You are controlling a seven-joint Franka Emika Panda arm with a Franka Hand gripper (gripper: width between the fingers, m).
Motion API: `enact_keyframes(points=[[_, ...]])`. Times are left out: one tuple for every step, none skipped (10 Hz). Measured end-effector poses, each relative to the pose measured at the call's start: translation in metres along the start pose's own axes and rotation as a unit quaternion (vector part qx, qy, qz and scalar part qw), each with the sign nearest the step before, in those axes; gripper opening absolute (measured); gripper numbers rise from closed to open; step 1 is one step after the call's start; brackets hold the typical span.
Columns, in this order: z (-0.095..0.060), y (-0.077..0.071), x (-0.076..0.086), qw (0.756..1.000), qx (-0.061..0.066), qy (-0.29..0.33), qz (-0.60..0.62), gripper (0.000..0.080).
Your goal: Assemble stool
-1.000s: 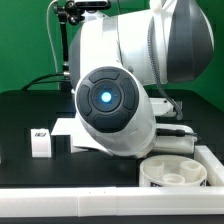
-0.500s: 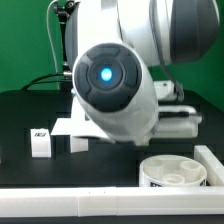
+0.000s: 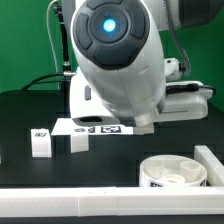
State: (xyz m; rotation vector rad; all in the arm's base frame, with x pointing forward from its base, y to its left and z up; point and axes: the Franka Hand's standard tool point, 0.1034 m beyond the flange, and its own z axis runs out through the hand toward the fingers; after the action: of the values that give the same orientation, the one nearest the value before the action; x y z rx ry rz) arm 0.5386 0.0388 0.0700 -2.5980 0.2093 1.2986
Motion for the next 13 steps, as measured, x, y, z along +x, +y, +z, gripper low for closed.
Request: enact_keyframes(points=[[-0.005, -0.002, 0.008, 1.000, 0.001, 0.029, -0.001, 0.0338], [-0.012, -0.004, 0.010, 0.998, 0.002, 0.066, -0.006, 0.0338], [-0.023, -0.005, 0.010, 0.994, 0.002, 0.105, -0.017, 0.0338], [-0.034, -0.006, 0.008, 0.990, 0.003, 0.139, -0.022, 0.0338], [-0.045, -0.008, 0.004, 0.988, 0.002, 0.154, -0.030, 0.0338], [-0.062, -0.011, 0.005, 0.981, 0.002, 0.189, -0.036, 0.0338], [-0.074, -0.014, 0.009, 0.974, 0.003, 0.224, -0.037, 0.0338], [-0.075, -0.014, 0.014, 0.962, 0.002, 0.270, -0.035, 0.0338], [-0.073, -0.013, 0.013, 0.956, 0.001, 0.293, -0.033, 0.0338], [-0.078, -0.013, 0.017, 0.943, 0.001, 0.332, -0.032, 0.0338], [-0.078, -0.013, 0.018, 0.934, 0.000, 0.356, -0.032, 0.0338], [-0.083, -0.013, 0.021, 0.922, -0.003, 0.385, -0.035, 0.0338], [-0.095, -0.017, 0.019, 0.911, -0.012, 0.410, -0.048, 0.0338]])
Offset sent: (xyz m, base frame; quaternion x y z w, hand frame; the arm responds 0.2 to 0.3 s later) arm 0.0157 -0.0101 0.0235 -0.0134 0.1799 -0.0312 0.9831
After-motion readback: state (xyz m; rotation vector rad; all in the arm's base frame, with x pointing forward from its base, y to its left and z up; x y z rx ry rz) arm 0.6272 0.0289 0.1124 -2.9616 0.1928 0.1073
